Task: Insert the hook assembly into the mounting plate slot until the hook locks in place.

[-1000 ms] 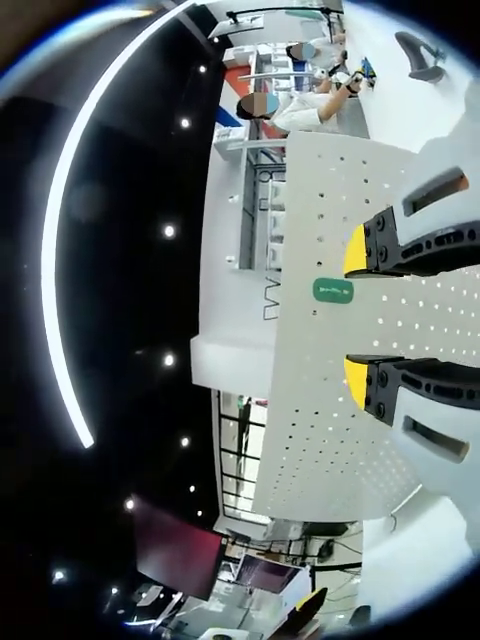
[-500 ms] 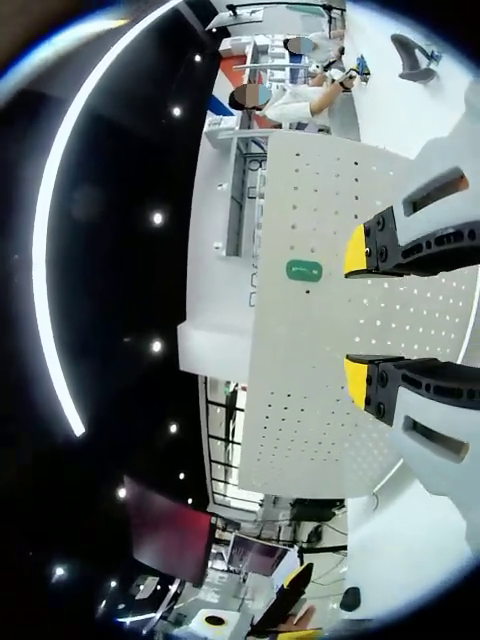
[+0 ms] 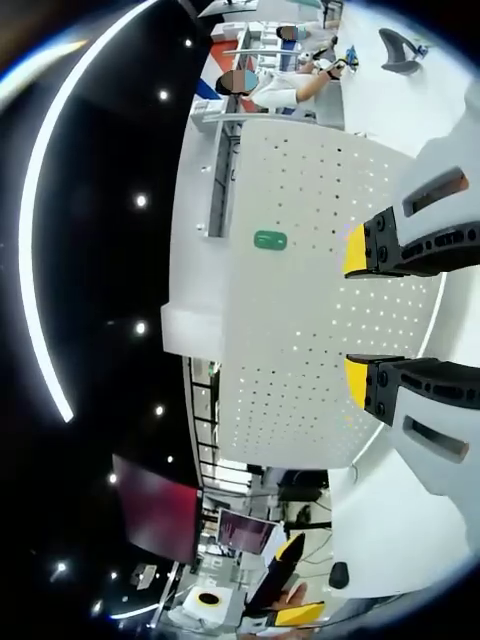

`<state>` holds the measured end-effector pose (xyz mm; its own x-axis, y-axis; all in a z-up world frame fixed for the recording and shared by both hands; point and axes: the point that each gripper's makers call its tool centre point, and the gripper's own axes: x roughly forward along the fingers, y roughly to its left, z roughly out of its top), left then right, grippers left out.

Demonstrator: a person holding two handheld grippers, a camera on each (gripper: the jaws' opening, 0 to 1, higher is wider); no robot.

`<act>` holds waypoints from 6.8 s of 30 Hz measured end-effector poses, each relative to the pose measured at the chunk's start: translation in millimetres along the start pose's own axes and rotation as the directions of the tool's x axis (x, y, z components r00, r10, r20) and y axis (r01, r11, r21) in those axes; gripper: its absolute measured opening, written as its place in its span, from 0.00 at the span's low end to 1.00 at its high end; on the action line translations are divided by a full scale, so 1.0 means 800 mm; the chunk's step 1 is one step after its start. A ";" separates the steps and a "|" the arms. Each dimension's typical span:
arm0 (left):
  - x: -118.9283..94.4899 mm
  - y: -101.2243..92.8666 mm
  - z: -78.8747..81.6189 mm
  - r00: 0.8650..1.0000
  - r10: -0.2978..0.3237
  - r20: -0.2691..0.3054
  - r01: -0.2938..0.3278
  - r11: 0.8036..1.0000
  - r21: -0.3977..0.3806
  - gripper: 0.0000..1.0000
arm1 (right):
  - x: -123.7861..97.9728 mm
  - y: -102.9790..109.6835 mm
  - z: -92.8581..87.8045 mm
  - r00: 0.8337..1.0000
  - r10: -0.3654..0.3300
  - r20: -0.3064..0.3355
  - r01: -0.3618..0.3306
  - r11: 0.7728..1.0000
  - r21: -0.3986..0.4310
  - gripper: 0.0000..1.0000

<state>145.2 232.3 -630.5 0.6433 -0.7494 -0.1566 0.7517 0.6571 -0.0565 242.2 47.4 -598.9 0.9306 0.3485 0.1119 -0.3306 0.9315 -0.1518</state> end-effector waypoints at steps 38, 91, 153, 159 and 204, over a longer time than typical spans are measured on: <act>0.053 0.053 -0.134 0.954 0.069 -0.292 -0.056 0.997 0.053 0.51 | -0.014 0.033 -0.026 0.997 0.053 -0.050 -0.051 0.998 0.033 0.29; 0.106 0.095 -0.226 0.878 0.088 -0.470 -0.053 0.995 0.088 0.26 | -0.028 0.050 -0.081 0.945 0.214 -0.249 -0.185 0.973 0.136 0.29; 0.124 0.103 -0.177 0.931 0.111 -0.348 -0.116 0.993 0.006 0.02 | -0.023 0.042 -0.065 0.956 0.194 -0.221 -0.166 0.977 0.136 0.29; 0.128 0.099 -0.136 0.961 0.107 -0.254 -0.124 0.991 -0.055 0.02 | -0.024 0.044 -0.054 0.959 0.191 -0.209 -0.167 0.978 0.128 0.29; 0.101 0.051 0.001 0.975 0.084 0.204 -0.029 0.966 -0.257 0.02 | 0.003 0.133 -0.004 0.943 0.293 -0.158 -0.260 0.944 0.202 0.26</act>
<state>227.8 198.7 -644.3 0.7200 -0.6926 0.0433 0.6700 0.6776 -0.3031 209.6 147.1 -617.8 0.8053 0.5853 -0.0944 -0.5857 0.8101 0.0255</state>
